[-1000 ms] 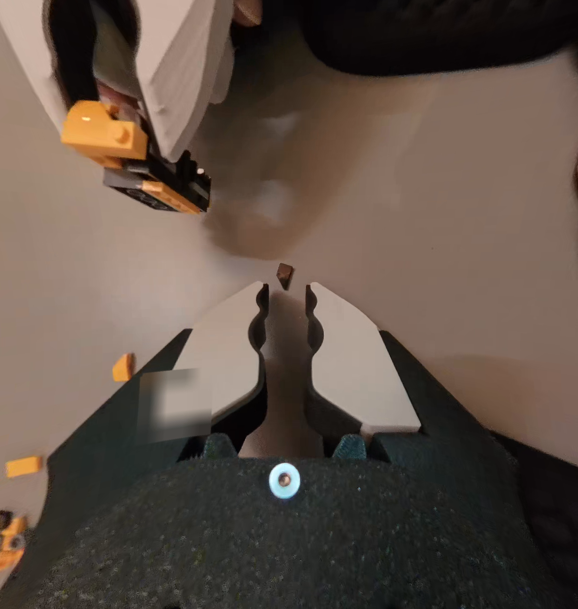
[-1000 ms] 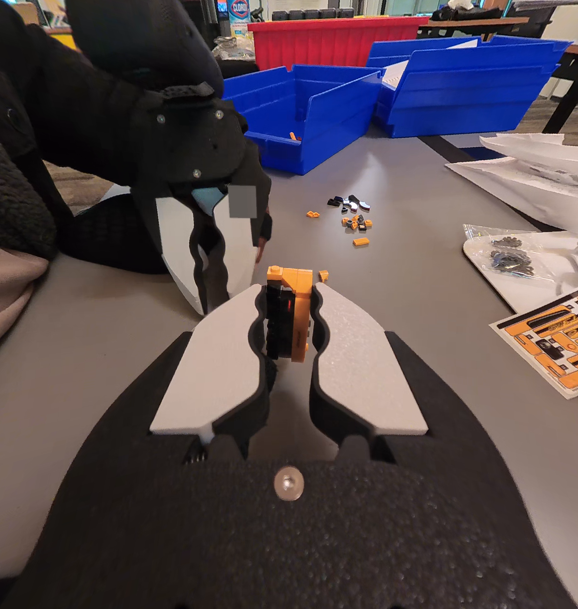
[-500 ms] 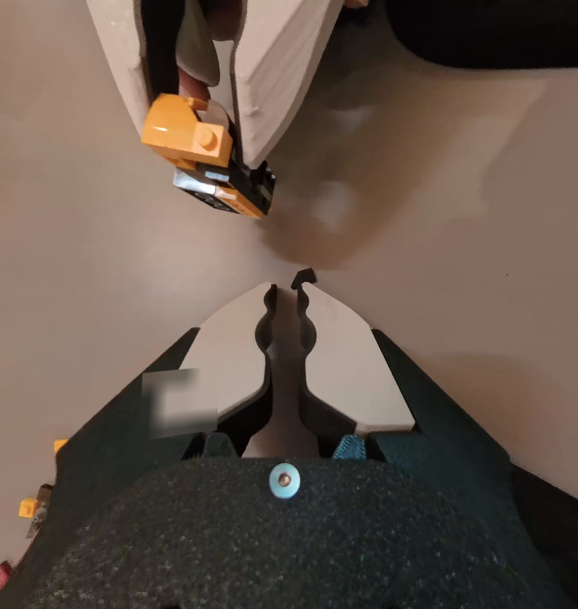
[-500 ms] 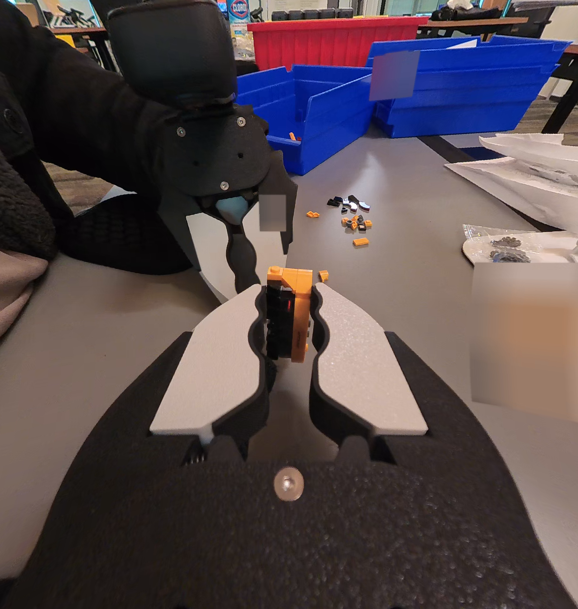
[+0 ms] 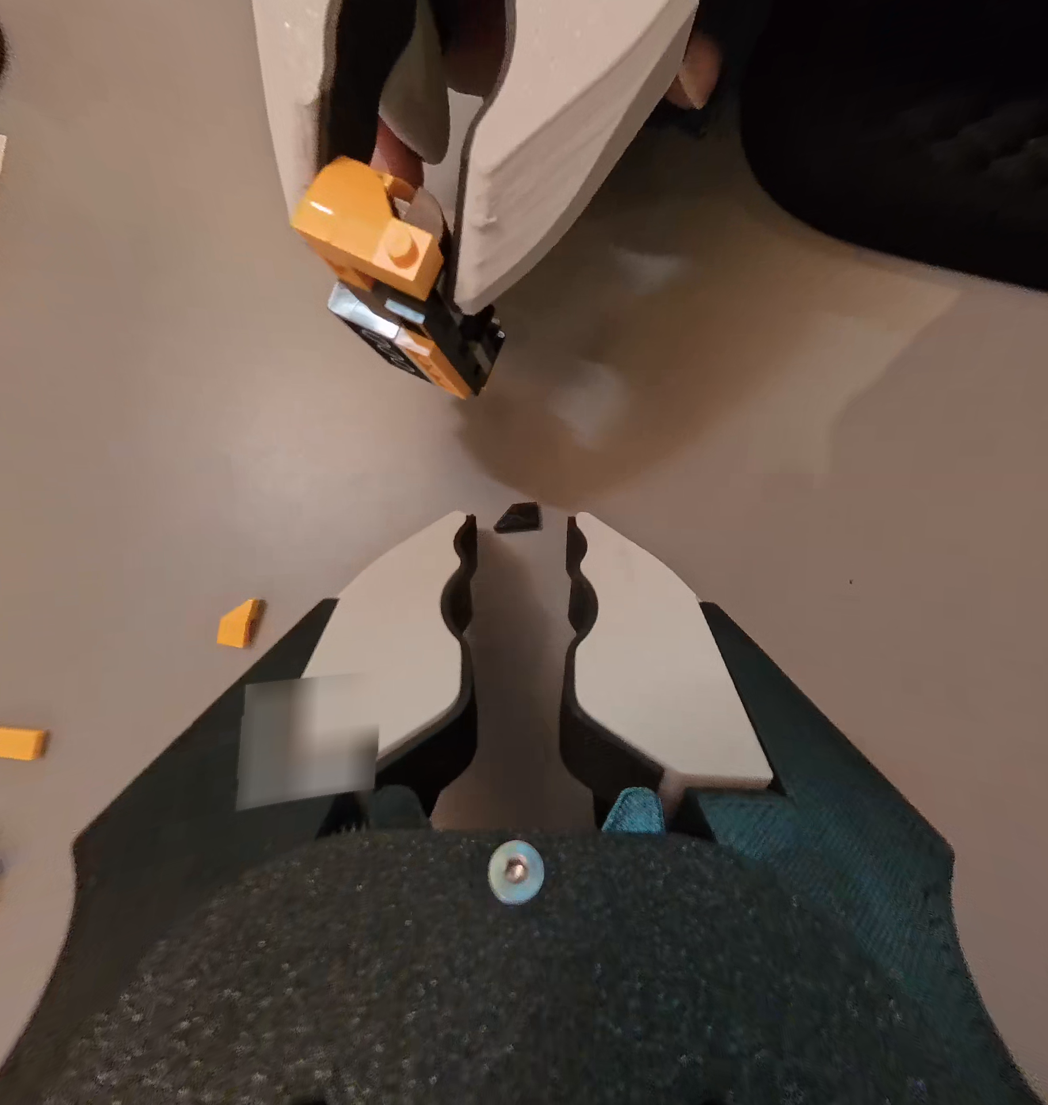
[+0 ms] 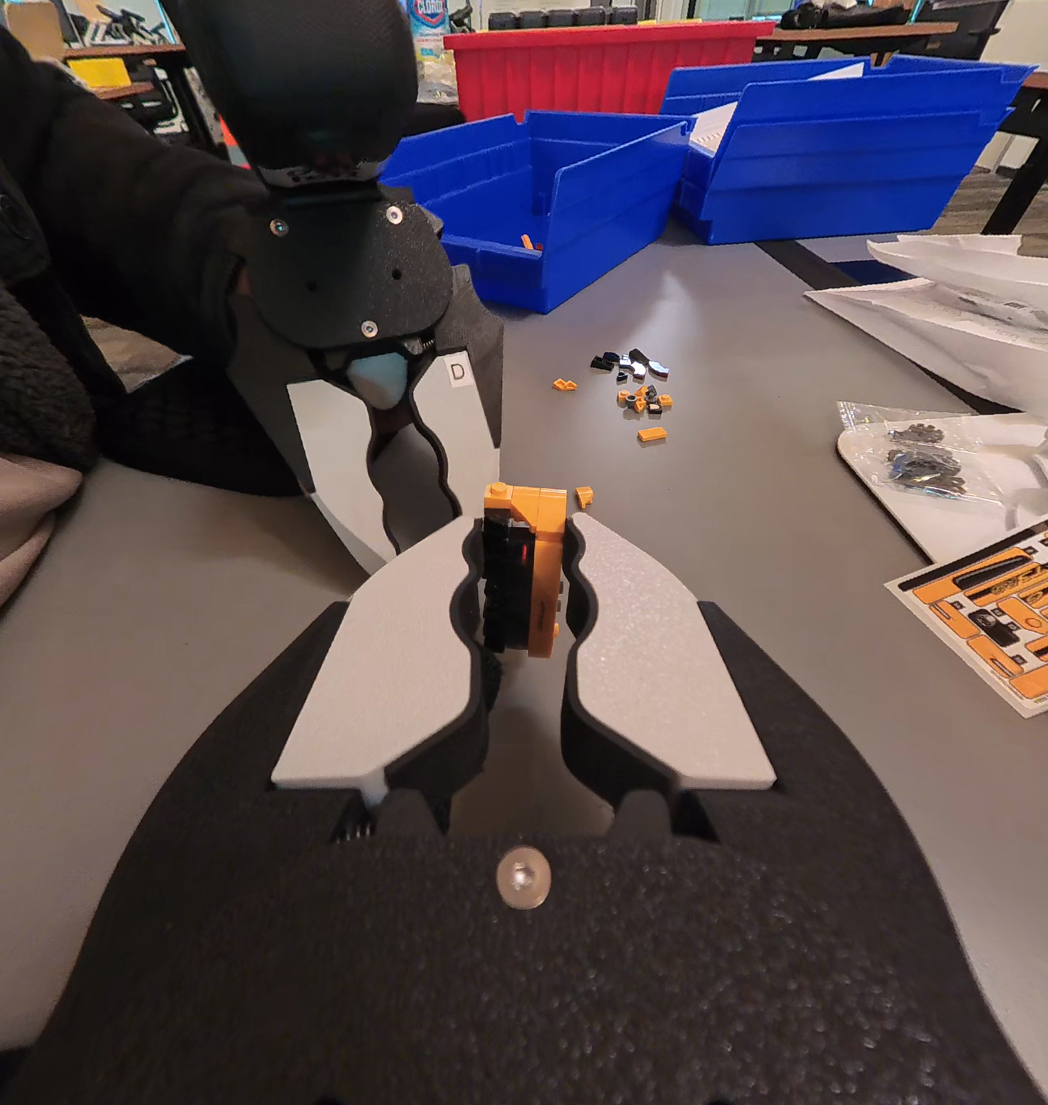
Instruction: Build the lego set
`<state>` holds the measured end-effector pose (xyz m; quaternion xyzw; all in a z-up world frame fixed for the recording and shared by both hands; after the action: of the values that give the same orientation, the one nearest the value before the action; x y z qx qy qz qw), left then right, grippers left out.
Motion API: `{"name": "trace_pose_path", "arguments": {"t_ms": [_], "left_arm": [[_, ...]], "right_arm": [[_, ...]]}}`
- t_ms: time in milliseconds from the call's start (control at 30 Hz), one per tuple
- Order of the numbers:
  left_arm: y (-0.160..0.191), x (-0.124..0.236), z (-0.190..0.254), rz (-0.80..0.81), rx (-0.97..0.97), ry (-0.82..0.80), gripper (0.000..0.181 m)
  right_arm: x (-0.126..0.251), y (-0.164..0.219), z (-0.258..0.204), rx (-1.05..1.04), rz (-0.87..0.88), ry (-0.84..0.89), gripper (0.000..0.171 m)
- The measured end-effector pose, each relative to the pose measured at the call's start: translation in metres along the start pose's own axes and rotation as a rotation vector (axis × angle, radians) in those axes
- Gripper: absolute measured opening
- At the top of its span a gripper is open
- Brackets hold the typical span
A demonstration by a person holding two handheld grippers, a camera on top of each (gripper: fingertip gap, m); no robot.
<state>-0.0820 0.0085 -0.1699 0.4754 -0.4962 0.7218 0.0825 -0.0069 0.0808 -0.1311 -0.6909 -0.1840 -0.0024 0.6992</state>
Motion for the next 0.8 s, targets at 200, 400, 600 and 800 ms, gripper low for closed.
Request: {"name": "trace_pose_path", "arguments": {"t_ms": [200, 400, 600, 800], "left_arm": [[0.001, -0.005, -0.001, -0.025, 0.038, -0.049, 0.02], [0.0, -0.006, -0.001, -0.016, 0.035, -0.052, 0.014], [0.002, -0.004, 0.0, 0.004, -0.018, -0.015, 0.014], [-0.018, 0.033, 0.002, 0.151, -0.202, 0.003, 0.014]], "right_arm": [[0.0, 0.0, 0.0, -0.001, -0.002, -0.001, 0.025], [0.0, 0.0, 0.0, -0.001, -0.003, -0.004, 0.025], [0.0, 0.0, -0.001, 0.005, -0.003, -0.008, 0.025], [-0.001, 0.0, -0.007, 0.025, -0.002, -0.041, 0.025]]}}
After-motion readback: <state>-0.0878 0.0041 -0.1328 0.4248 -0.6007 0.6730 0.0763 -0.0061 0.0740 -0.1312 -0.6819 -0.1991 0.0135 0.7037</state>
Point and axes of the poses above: each gripper's, where its closed fingertips meet, x back along the fingers, y out of its underside, z = x × y across the jaws, the point moved 5 cm from there along x, back along the fingers, and after that the axes turned 2 degrees about y, right-handed, at the moved point
